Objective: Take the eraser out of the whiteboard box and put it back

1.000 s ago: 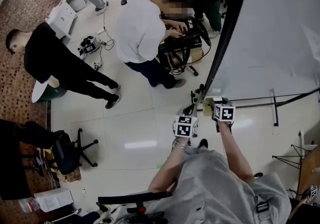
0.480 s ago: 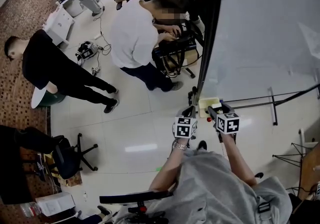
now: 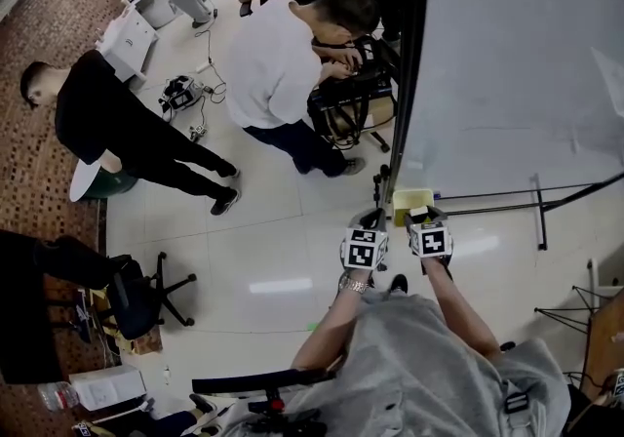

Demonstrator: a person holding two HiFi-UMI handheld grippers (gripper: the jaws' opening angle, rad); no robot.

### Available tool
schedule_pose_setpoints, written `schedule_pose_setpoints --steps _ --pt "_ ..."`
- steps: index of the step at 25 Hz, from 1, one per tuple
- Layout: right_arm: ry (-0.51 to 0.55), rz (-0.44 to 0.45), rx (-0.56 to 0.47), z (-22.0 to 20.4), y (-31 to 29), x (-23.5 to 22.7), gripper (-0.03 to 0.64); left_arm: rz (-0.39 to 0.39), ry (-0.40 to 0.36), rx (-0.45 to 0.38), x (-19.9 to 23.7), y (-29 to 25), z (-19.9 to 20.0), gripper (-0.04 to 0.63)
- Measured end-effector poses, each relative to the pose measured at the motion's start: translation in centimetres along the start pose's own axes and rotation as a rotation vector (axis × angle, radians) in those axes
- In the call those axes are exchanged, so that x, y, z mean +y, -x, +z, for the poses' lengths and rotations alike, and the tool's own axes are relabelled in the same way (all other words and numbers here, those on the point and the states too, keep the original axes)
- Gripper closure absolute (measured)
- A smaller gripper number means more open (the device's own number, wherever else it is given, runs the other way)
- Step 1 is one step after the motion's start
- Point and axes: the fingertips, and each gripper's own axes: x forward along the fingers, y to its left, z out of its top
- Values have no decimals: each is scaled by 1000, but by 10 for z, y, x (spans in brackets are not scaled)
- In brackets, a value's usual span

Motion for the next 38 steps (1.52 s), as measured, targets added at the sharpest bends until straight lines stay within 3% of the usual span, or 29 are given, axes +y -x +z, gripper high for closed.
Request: schedule_pose_setpoints --steps 3,6,11,13,15,18,25,32,38 --pt "86 -24 3 -1 0 6 334 0 -3 -5 -5 -2 1 589" --pt "38 34 12 -3 6 8 304 -1 -3 7 -15 -4 -2 589" --pt "7 38 -115 11 37 -8 312 14 18 11 -42 -8 -16 589" --pt "-28 41 -181 15 49 -16 393 22 21 30 -53 -12 -26 589" --pt "-77 76 -237 12 58 -14 614 34 20 52 -60 -11 -42 589" --pt "-119 149 -225 -6 65 3 614 45 15 71 -72 0 -61 589" --pt "-88 207 -178 -53 96 67 614 5 -7 30 -90 48 -77 589" --pt "21 194 -139 -122 139 136 614 -4 33 5 -100 125 -143 589" --pt "26 192 -107 -169 170 175 615 -37 30 25 -112 163 -179 589"
